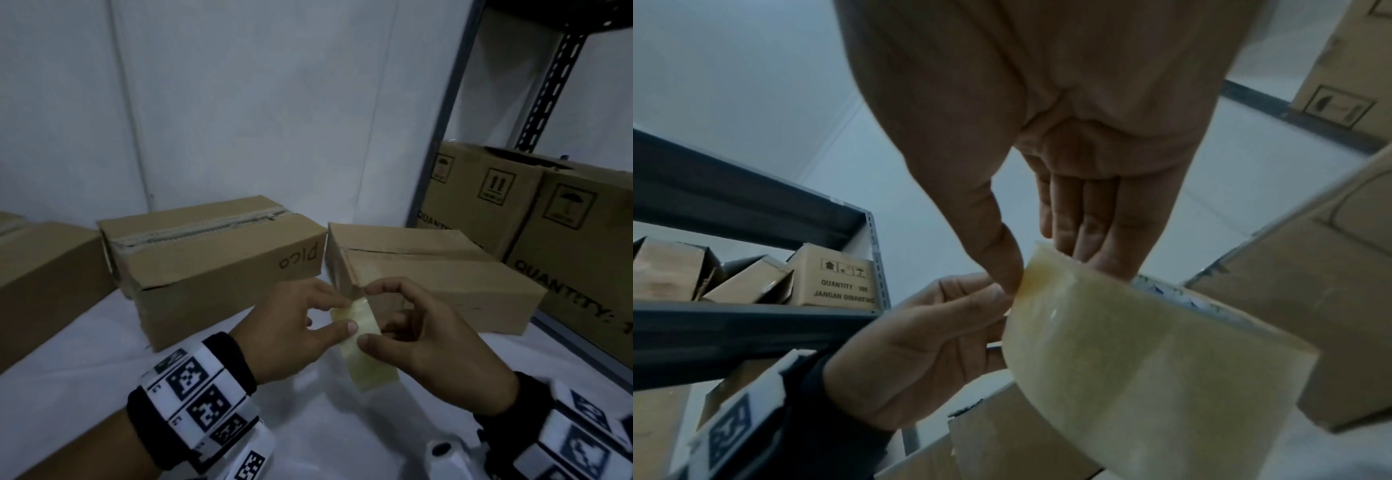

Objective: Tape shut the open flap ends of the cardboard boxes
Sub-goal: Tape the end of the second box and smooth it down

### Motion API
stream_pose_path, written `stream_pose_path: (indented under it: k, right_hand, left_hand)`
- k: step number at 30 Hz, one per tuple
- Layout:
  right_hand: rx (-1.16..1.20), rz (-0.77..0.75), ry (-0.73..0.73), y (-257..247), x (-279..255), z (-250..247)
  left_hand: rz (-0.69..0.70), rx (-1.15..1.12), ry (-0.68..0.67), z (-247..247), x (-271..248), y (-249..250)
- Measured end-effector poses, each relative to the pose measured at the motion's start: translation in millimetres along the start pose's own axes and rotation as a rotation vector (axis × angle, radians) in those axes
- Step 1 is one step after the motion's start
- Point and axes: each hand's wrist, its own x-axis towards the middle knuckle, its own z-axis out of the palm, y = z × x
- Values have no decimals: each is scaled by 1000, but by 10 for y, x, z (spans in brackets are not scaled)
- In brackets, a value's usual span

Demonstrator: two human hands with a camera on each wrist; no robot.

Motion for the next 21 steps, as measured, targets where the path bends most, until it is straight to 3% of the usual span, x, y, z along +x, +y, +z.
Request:
stream_pose_path:
  k: [9, 16, 21]
  right_hand:
    - [-11, -6, -71, -19, 262, 439]
    - [-19, -33, -173, -106, 435, 710]
    - [-43, -83, -186, -161, 575, 945]
  left_hand:
    - [-137, -17, 100, -371, -192, -189]
    - [-261, 63, -97, -748, -327, -251]
    - [-330, 51, -64, -962, -424, -325]
